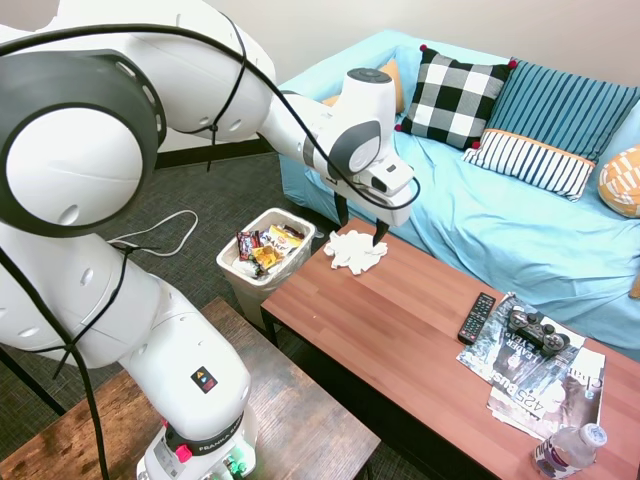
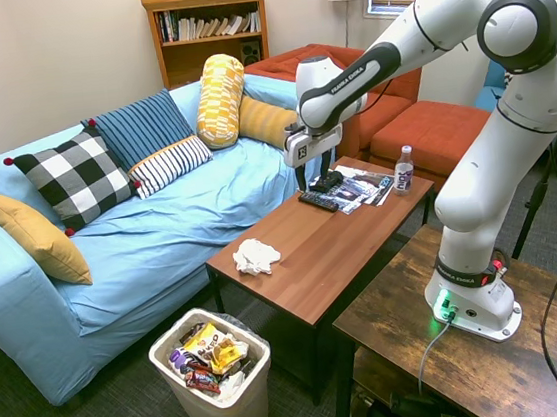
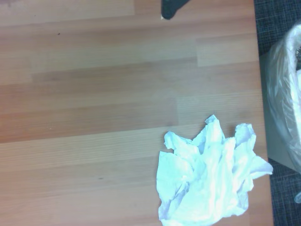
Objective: Throw the tissue in the trash bin
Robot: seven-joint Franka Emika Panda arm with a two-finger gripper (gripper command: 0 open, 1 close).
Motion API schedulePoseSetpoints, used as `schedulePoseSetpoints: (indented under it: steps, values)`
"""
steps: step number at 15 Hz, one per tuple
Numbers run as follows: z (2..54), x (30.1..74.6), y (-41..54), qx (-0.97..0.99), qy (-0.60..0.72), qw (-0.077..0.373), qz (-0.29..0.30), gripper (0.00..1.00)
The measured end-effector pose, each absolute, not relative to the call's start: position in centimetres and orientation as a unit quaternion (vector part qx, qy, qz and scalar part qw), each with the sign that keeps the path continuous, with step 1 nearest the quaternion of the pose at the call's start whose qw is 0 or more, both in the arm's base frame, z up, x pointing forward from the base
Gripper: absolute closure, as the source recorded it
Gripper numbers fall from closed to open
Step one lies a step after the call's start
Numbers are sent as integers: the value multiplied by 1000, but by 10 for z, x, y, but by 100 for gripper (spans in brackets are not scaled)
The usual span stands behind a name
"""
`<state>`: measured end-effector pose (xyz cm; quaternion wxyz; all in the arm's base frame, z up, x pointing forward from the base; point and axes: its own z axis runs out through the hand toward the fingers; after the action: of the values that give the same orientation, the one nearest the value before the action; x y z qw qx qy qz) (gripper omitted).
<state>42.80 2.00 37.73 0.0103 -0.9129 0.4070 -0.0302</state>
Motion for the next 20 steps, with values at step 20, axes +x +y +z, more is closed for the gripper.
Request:
schedulePoseSetpoints:
  steps: [20]
  values:
    - [160, 608, 149, -896, 444, -24, -13, 0]
